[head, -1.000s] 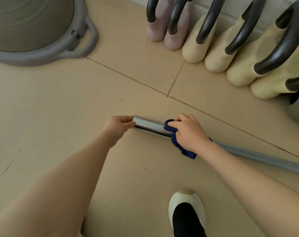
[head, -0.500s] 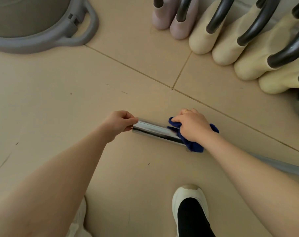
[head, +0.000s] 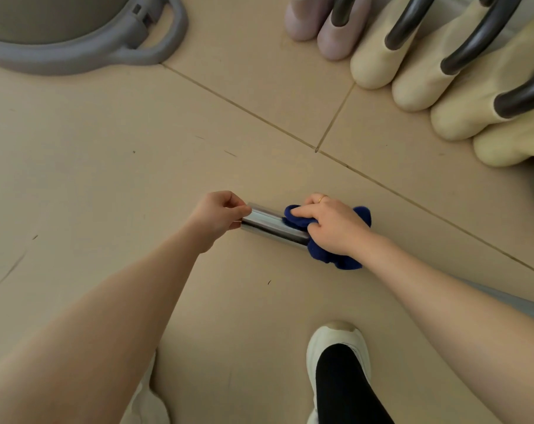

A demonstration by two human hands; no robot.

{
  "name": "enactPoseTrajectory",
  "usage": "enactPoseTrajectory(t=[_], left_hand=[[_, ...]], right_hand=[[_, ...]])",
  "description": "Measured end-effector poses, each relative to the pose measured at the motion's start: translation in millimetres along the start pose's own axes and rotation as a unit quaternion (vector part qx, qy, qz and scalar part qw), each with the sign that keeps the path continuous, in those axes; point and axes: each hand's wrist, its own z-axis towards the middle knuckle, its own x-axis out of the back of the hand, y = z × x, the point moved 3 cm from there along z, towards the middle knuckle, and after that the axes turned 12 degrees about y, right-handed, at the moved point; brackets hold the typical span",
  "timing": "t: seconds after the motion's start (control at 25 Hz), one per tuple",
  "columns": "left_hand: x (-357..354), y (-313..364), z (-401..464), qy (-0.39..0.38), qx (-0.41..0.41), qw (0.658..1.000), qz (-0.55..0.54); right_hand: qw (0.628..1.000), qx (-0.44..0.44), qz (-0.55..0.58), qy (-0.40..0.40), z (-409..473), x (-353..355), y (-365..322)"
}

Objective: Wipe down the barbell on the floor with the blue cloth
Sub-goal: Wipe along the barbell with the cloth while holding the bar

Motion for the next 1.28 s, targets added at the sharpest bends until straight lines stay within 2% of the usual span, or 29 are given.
enactPoseTrajectory(t=[0.12,0.24,0.28,0.48,0.52,0.56,0.64,0.68,0.72,0.76,0.8,0.88,0.92,0.96,1.12,1.2,1.28], left_hand=[[-2.3,7.4,5.1,0.005,0.022,1.000,0.009],[-6.1,17.5,8.1,0.026,0.024,0.998,0.047],[-7.3,20.7,9.3,0.036,0.023,0.997,0.060],[-11.9,27.5,17.2,0.067,0.006,0.993,0.093],[-12.7,28.6,17.5,0.066,0.000,0.993,0.099],[-13.2,28.8,18.5,0.066,-0.001,0.993,0.098],[-11.1,27.7,19.2,0.052,0.012,0.996,0.064],[-9.4,26.9,17.7,0.032,0.025,0.999,0.030],[-7.5,25.2,15.2,0.006,0.035,0.999,0.000],[-5.0,23.9,12.9,-0.015,0.034,0.999,-0.008],[-3.2,22.7,11.3,-0.031,0.029,0.999,-0.003],[-1.2,21.1,8.7,-0.052,0.021,0.998,0.005],[-1.4,20.3,8.0,-0.052,0.022,0.998,0.006],[-2.4,20.3,7.7,-0.047,0.023,0.999,0.005],[-5.7,22.2,9.8,-0.014,0.029,0.999,-0.007],[-5.8,26.9,13.0,-0.003,0.015,1.000,0.013],[-6.7,30.6,14.8,0.001,0.001,1.000,0.028]], right_hand=[[0.999,0.049,-0.006,-0.010,-6.4,4.1,-1.4],[0.997,-0.018,-0.039,0.065,-1.1,7.1,12.7],[0.994,-0.016,-0.061,0.084,-1.2,8.2,12.4],[0.974,0.162,-0.152,0.047,-18.6,4.4,-1.7],[0.971,0.163,-0.170,0.049,-17.7,6.9,1.6],[0.975,0.124,-0.174,0.063,-10.9,11.4,7.5],[0.987,-0.009,-0.129,0.098,5.6,17.0,17.4],[0.988,-0.036,-0.104,0.111,10.3,14.7,15.8],[0.988,-0.023,-0.098,0.117,10.4,9.8,9.1],[0.987,0.021,-0.093,0.125,6.0,4.3,0.4],[0.979,0.104,-0.107,0.138,-1.7,-3.3,-7.9],[0.936,0.259,-0.200,0.133,-16.6,-20.6,-15.1],[0.909,0.307,-0.242,0.142,-17.3,-24.3,-12.4],[0.900,0.323,-0.250,0.153,-13.4,-24.4,-9.0],[0.949,0.231,-0.103,0.191,9.4,-11.6,-9.8],[0.978,0.092,-0.031,0.183,23.3,-2.9,-7.6],[0.986,-0.078,0.040,0.139,38.3,9.8,0.8]])
